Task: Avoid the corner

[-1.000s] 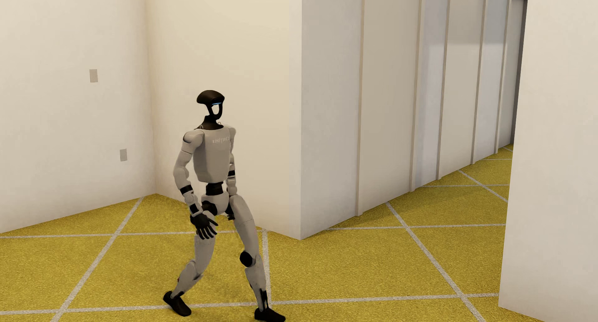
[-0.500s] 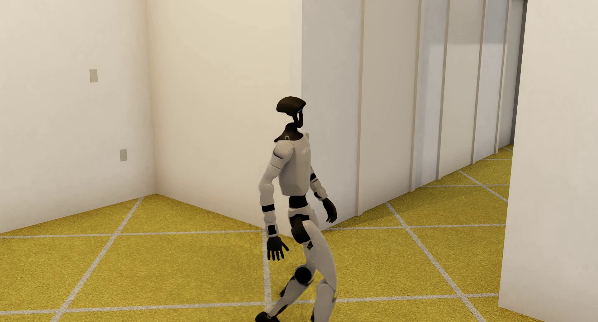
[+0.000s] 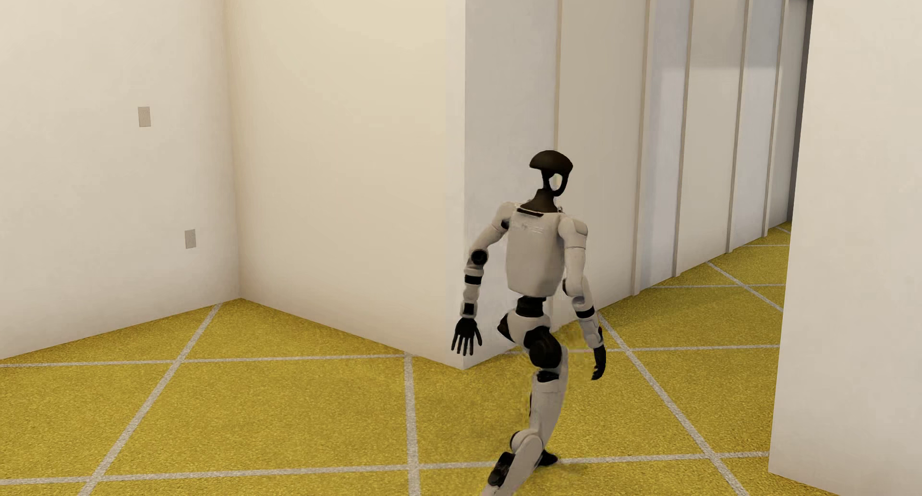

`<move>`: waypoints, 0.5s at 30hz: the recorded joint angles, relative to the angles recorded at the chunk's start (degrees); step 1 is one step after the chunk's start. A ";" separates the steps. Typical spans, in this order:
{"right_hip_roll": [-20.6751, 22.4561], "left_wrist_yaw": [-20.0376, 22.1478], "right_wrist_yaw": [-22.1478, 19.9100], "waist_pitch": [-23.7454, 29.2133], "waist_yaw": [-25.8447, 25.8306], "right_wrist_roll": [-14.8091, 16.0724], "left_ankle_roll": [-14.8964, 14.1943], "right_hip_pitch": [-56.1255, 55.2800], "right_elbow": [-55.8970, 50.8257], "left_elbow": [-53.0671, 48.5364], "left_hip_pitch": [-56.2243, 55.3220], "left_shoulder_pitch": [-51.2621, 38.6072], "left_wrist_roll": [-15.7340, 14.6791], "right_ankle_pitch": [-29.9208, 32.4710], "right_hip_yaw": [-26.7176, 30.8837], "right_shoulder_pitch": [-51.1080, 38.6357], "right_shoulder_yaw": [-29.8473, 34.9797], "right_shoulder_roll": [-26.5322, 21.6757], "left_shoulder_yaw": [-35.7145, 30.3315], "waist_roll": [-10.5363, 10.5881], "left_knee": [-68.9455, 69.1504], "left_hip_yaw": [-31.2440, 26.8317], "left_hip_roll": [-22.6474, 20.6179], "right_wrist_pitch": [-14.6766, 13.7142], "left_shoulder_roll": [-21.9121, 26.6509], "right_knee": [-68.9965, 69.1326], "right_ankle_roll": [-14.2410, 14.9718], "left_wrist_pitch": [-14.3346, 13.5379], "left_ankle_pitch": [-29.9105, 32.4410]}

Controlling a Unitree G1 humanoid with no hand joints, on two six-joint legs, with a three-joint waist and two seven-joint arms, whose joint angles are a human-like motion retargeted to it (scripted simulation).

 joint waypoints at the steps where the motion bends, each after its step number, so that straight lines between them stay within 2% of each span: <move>1: -0.81 0.00 0.00 0.27 0.96 0.00 0.00 1.41 0.09 2.35 -1.07 -0.50 0.00 4.26 0.00 0.22 -1.35 0.04 -1.64 -1.24 3.55 0.00 -1.46 0.00 -0.15 0.81 0.00 0.00 1.91; 3: -1.75 0.00 0.00 -1.51 0.96 0.00 0.00 -4.31 2.51 3.10 2.55 0.20 0.00 15.95 0.00 2.16 -1.40 0.36 -2.48 -2.39 5.45 0.00 -4.77 0.00 -0.41 10.19 0.00 0.00 -4.78; 4: -0.38 0.00 0.00 -1.87 -2.26 0.00 0.00 -9.34 3.99 1.39 5.27 0.86 0.00 16.49 0.00 2.50 -0.87 0.64 -0.75 -2.68 5.43 0.00 -6.58 0.00 -0.46 18.22 0.00 0.00 -8.60; 6: 1.62 0.00 0.00 0.49 -9.41 0.00 0.00 -18.38 4.93 -1.59 16.48 -2.14 0.00 10.73 0.00 4.45 0.65 1.09 -2.26 -3.58 0.68 0.00 -12.01 0.00 -0.24 34.99 0.00 0.00 -13.16; 7: 3.41 0.00 0.00 0.67 -12.07 0.00 0.00 -24.85 5.75 -3.82 22.46 -4.64 0.00 6.32 0.00 6.08 1.59 1.44 -1.81 -3.37 -2.74 0.00 -13.79 0.00 -0.08 39.75 0.00 0.00 -15.93; 8: 5.21 0.00 0.00 1.40 -14.93 0.00 0.00 -30.40 6.26 -6.75 29.28 -6.68 0.00 3.08 0.00 7.52 3.36 1.34 1.30 -3.21 -6.56 0.00 -14.90 0.00 0.11 40.22 0.00 0.00 -19.52; 9: 6.14 0.00 0.00 1.03 -17.91 0.00 0.00 -37.26 7.24 -9.87 34.03 -8.85 0.00 2.03 0.00 8.82 5.43 1.13 5.02 -3.14 -9.31 0.00 -15.58 0.00 0.31 37.77 0.00 0.00 -22.71; 10: 7.93 0.00 0.00 1.37 -21.25 0.00 0.00 -40.47 8.03 -13.17 40.22 -10.64 0.00 1.93 0.00 10.61 6.05 1.26 8.38 -2.58 -11.48 0.00 -13.86 0.00 0.77 30.89 0.00 0.00 -25.99; 13: 7.65 0.00 0.00 -0.69 -27.65 0.00 0.00 -47.61 10.06 -22.15 52.80 -17.70 0.00 7.31 0.00 14.81 7.82 1.64 18.10 -2.73 -15.97 0.00 -11.61 0.00 1.96 2.72 0.00 0.00 -34.56; 14: 7.45 0.00 0.00 -1.90 -28.72 0.00 0.00 -48.78 10.19 -24.81 55.74 -19.78 0.00 7.42 0.00 16.11 8.05 1.63 19.68 -2.91 -16.39 0.00 -11.09 0.00 2.72 -5.13 0.00 0.00 -36.18; 15: 6.67 0.00 0.00 -2.67 -30.27 0.00 0.00 -50.19 10.38 -26.88 58.37 -20.95 0.00 5.77 0.00 16.91 8.13 1.49 21.59 -3.33 -16.30 0.00 -10.08 0.00 3.24 -6.58 0.00 0.00 -36.12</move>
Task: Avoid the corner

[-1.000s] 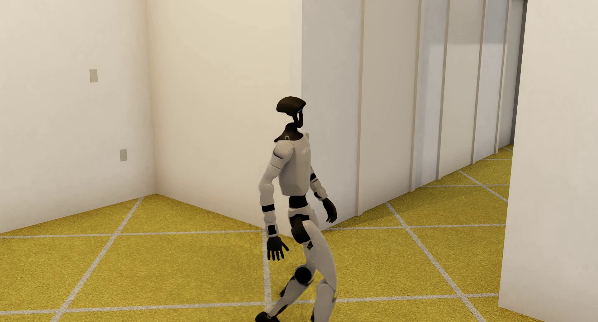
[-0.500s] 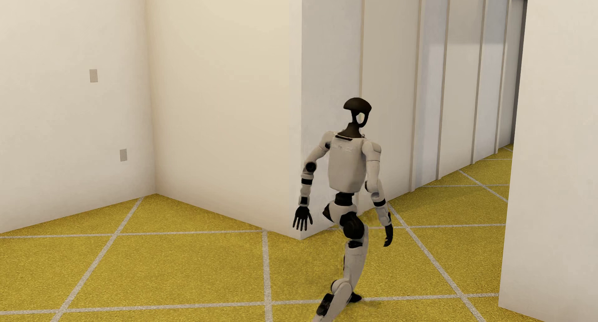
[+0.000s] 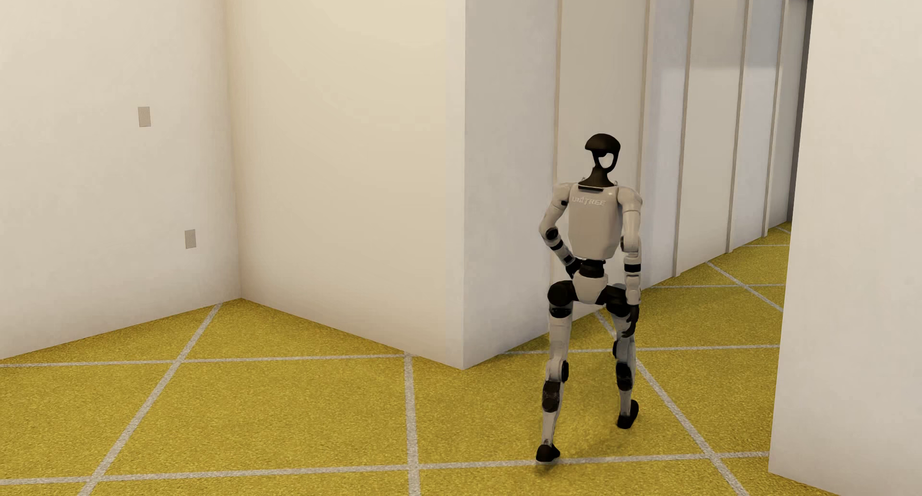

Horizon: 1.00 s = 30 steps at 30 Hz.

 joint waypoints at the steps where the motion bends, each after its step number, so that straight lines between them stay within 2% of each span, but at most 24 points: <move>1: -0.19 0.00 0.00 0.01 -2.71 0.00 0.00 -0.98 0.36 -1.04 2.18 -0.55 0.00 0.53 0.00 0.73 -0.09 -0.01 1.58 0.58 1.24 0.00 3.22 0.00 -0.03 2.91 0.00 0.00 1.95; 3: 3.14 0.00 0.00 0.69 -3.35 0.00 0.00 -4.28 4.91 0.84 2.28 1.26 0.00 5.62 0.00 -0.70 1.99 0.23 2.69 4.16 11.42 0.00 9.65 0.00 -2.23 18.37 0.00 0.00 14.50; 5: 5.60 0.00 0.00 0.83 0.47 0.00 0.00 1.58 5.20 5.30 -8.51 3.58 0.00 -0.69 0.00 -3.24 0.71 1.73 -0.82 3.76 37.58 0.00 9.18 0.00 -2.49 23.17 0.00 0.00 30.29; 6: 7.93 0.00 0.00 1.57 4.86 0.00 0.00 7.05 2.62 8.41 -14.74 3.86 0.00 -1.62 0.00 -4.09 -0.23 2.28 -4.46 4.28 49.76 0.00 9.33 0.00 -2.86 21.04 0.00 0.00 29.66; 8: 9.04 0.00 0.00 2.01 14.07 0.00 0.00 17.23 -4.12 12.66 -26.72 8.06 0.00 -1.14 0.00 -7.43 -3.24 3.38 -8.10 1.53 57.94 0.00 5.80 0.00 -3.34 14.81 0.00 0.00 28.52; 9: 8.99 0.00 0.00 2.33 17.64 0.00 0.00 23.44 -8.26 13.32 -31.59 11.97 0.00 -1.18 0.00 -8.91 -3.72 3.78 -7.21 -0.06 54.04 0.00 4.29 0.00 -3.26 11.00 0.00 0.00 30.06; 10: 8.76 0.00 0.00 2.62 20.11 0.00 0.00 28.95 -12.08 22.90 -35.55 11.93 0.00 -1.44 0.00 -10.57 -6.08 3.53 -12.62 -0.04 44.70 0.00 3.28 0.00 -5.30 7.81 0.00 0.00 34.31; 12: 7.47 0.00 0.00 2.18 24.84 0.00 0.00 38.60 -20.34 24.12 -41.40 17.37 0.00 -3.06 0.00 -13.84 -8.51 3.45 -18.44 -0.92 20.21 0.00 2.59 0.00 -4.03 2.64 0.00 0.00 41.95; 13: 7.08 0.00 0.00 1.84 26.70 0.00 0.00 42.56 -23.50 25.53 -42.57 19.28 0.00 -5.03 0.00 -15.97 -10.19 2.73 -19.81 -0.28 8.96 0.00 3.25 0.00 -4.34 1.61 0.00 0.00 33.87; 14: 6.56 0.00 0.00 1.29 28.60 0.00 0.00 45.12 -25.81 26.02 -44.08 21.03 0.00 -7.30 0.00 -17.79 -10.95 1.99 -21.91 0.25 2.74 0.00 4.03 0.00 -4.23 1.46 0.00 0.00 16.49; 15: 5.45 0.00 0.00 0.85 30.36 0.00 0.00 47.02 -27.07 26.58 -45.67 22.56 0.00 -9.43 0.00 -19.01 -12.40 1.57 -22.75 0.58 4.18 0.00 4.88 0.00 -4.39 2.10 0.00 0.00 5.00; 16: 4.25 0.00 0.00 1.07 32.40 0.00 0.00 48.88 -27.17 27.20 -47.07 23.72 0.00 -9.27 0.00 -19.60 -13.56 1.51 -24.02 0.52 3.83 0.00 4.64 0.00 -4.52 3.44 0.00 0.00 4.70; 17: 2.81 0.00 0.00 1.38 33.54 0.00 0.00 51.44 -25.34 28.13 -48.21 24.46 0.00 -6.58 0.00 -19.43 -14.69 2.06 -24.96 -0.10 5.00 0.00 3.61 0.00 -4.53 4.95 0.00 0.00 15.05; 18: 1.87 0.00 0.00 0.26 33.14 0.00 0.00 51.21 -23.05 28.86 -50.31 24.71 0.00 0.57 0.00 -18.47 -15.36 2.83 -25.68 -0.91 7.52 0.00 1.88 0.00 -4.78 8.52 0.00 0.00 30.05; 19: -0.88 0.00 0.00 -0.01 32.17 0.00 0.00 48.75 -18.23 29.87 -50.57 24.05 0.00 11.97 0.00 -17.34 -14.50 4.24 -27.22 -2.87 12.27 0.00 -0.82 0.00 -4.79 17.69 0.00 0.00 37.57; 20: -1.73 0.00 0.00 0.71 30.74 0.00 0.00 46.16 -12.60 29.75 -47.46 23.00 0.00 21.55 0.00 -16.03 -12.87 5.29 -26.79 -3.20 15.50 0.00 -2.57 0.00 -4.59 27.48 0.00 0.00 37.44; 21: -1.68 0.00 0.00 1.28 29.38 0.00 0.00 39.40 -7.90 28.72 -43.98 20.81 0.00 20.81 0.00 -15.29 -9.90 4.75 -25.92 -2.53 15.91 0.00 -4.07 0.00 -5.29 39.71 0.00 0.00 35.98; 22: -2.54 0.00 0.00 2.53 26.74 0.00 0.00 33.64 -3.00 25.79 -38.36 19.08 0.00 11.68 0.00 -15.60 -6.37 5.45 -24.03 -2.73 14.40 0.00 -5.30 0.00 -4.57 49.44 0.00 0.00 33.07; 23: -1.70 0.00 0.00 2.60 22.22 0.00 0.00 28.77 0.66 23.31 -33.05 16.94 0.00 2.90 0.00 -14.42 -4.34 5.24 -22.13 -1.33 13.04 0.00 -5.33 0.00 -4.59 53.94 0.00 0.00 30.02; 24: -1.25 0.00 0.00 2.48 18.40 0.00 0.00 24.24 3.40 21.01 -27.81 14.19 0.00 -1.31 0.00 -12.48 -2.49 5.03 -21.03 -0.20 11.17 0.00 -4.90 0.00 -4.29 53.82 0.00 0.00 26.97; 26: -0.27 0.00 0.00 2.17 12.25 0.00 0.00 17.58 5.10 13.22 -17.45 9.61 0.00 -2.41 0.00 -7.17 -1.38 4.28 -15.51 1.48 6.55 0.00 -2.89 0.00 -2.82 40.90 0.00 0.00 19.45; 27: -0.10 0.00 0.00 1.57 9.40 0.00 0.00 14.90 5.57 10.21 -13.96 7.23 0.00 -0.78 0.00 -5.12 -0.78 3.57 -11.41 2.16 4.68 0.00 -1.41 0.00 -2.43 30.84 0.00 0.00 15.71; 29: -1.30 0.00 0.00 0.21 6.40 0.00 0.00 11.79 5.64 5.99 -6.93 2.38 0.00 10.83 0.00 -2.13 -0.63 2.78 -3.58 1.59 1.19 0.00 -1.13 0.00 -2.03 8.59 0.00 0.00 8.34; 30: -1.60 0.00 0.00 -0.77 5.16 0.00 0.00 10.45 5.64 4.13 -5.29 0.19 0.00 30.65 0.00 -1.49 -0.37 2.54 -0.59 1.68 1.26 0.00 -0.21 0.00 -1.74 4.93 0.00 0.00 6.16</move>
